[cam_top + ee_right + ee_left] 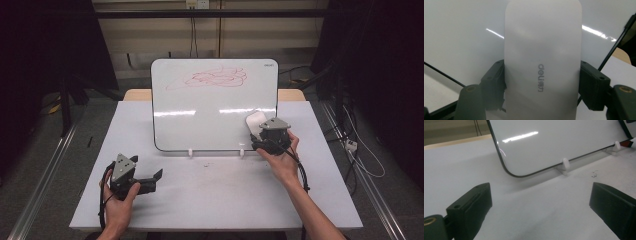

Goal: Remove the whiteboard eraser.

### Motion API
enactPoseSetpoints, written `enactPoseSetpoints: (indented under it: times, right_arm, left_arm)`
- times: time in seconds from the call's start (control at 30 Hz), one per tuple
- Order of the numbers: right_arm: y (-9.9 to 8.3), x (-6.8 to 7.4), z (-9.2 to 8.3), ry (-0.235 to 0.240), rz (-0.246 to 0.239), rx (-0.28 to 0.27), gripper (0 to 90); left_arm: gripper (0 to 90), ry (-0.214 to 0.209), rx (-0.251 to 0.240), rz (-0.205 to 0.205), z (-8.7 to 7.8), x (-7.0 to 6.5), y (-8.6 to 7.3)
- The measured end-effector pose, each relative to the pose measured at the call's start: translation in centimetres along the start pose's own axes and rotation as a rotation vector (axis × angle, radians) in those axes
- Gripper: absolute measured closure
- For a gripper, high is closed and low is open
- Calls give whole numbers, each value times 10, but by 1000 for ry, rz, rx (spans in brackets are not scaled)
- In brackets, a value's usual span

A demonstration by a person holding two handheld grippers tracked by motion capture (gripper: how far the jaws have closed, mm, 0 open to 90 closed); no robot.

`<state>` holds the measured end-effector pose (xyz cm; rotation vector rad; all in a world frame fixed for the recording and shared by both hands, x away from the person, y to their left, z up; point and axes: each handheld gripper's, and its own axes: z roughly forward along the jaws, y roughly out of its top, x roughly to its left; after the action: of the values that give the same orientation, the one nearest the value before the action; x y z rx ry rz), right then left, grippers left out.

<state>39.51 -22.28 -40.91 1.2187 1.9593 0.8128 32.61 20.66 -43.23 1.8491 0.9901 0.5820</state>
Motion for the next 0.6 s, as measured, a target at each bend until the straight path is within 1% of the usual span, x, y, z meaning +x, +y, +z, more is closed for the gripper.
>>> enactPoseSetpoints:
  times: [0.07,0.17,0.27,0.33,0.4,0.47,0.5,0.6]
  right_arm:
    - [0,-2,0,13,16,-3,309]
    - [0,-3,-1,21,21,-2,310]
    - [0,-5,-3,40,38,-4,313]
    - [0,-7,-4,44,49,-6,313]
    - [-1,-8,-4,52,51,-9,313]
    - [-1,-8,-4,53,57,-10,314]
    - [-1,-9,-5,62,63,-11,314]
    - [-1,-9,-6,66,62,-5,314]
  left_arm:
    - [44,-2,4,11,1,0,1]
    - [44,-3,3,14,1,-1,1]
    - [44,-2,1,5,1,0,0]
    - [44,5,5,7,1,0,0]
    - [44,-1,16,8,1,0,0]
    - [44,-3,17,12,1,0,0]
    - [44,-4,12,17,1,-1,0]
    - [44,-3,15,15,0,0,-1]
